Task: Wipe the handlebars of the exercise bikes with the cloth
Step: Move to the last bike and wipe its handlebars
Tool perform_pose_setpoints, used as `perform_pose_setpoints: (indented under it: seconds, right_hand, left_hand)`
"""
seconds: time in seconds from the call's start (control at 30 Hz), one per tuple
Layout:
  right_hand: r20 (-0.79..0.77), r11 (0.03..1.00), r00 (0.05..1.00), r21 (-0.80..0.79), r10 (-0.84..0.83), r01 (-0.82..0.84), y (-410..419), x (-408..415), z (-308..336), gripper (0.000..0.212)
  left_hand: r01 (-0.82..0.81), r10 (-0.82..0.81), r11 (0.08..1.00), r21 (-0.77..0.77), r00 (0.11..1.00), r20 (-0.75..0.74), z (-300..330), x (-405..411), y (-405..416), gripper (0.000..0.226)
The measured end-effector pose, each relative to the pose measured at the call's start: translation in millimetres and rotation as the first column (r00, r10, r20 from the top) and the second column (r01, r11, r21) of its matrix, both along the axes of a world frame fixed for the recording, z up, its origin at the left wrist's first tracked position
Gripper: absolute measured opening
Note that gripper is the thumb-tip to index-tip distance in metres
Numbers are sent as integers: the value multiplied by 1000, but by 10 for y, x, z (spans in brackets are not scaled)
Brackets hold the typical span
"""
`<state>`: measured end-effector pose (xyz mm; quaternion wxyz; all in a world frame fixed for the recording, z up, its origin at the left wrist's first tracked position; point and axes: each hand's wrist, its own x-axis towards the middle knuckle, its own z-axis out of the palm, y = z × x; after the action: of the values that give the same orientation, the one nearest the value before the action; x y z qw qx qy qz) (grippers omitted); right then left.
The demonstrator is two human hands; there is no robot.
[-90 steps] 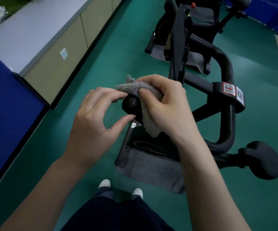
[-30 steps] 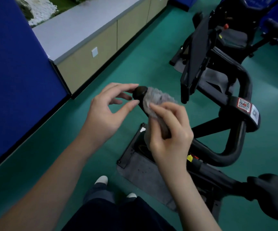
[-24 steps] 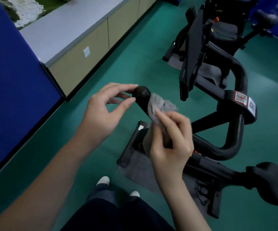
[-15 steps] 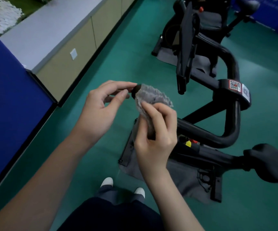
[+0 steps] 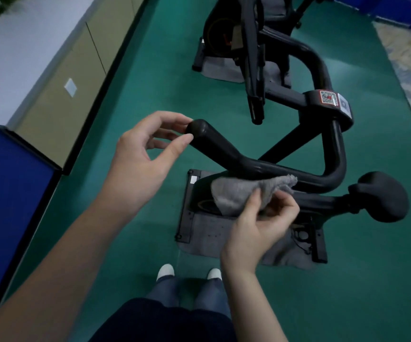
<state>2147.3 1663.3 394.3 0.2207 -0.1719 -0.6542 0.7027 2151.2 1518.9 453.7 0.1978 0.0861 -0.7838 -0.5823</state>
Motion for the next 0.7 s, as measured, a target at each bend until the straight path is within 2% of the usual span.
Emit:
perform_pose_setpoints:
  seconds: [0.13, 0.37, 0.57, 0.7]
  right_hand:
    - [-9, 997, 999, -73, -37, 36, -317, -20, 57, 25]
    - [-72, 987, 995, -134, 75, -84, -647, 134, 192, 30]
    - [-46, 997, 997, -33, -68, 67, -245, 56, 207, 27]
    - [-45, 996, 999, 88, 28, -24, -304, -25, 256, 22]
  left_hand:
    - [31, -31, 999, -16, 999, -12, 3, -5, -25, 21]
    - [66, -66, 997, -36, 998, -17, 4, -30, -91, 20]
    - [65, -65, 998, -26, 998, -22, -10, -28, -116, 19]
    - [54, -54, 998, -30, 998, -26, -8, -25, -103, 19]
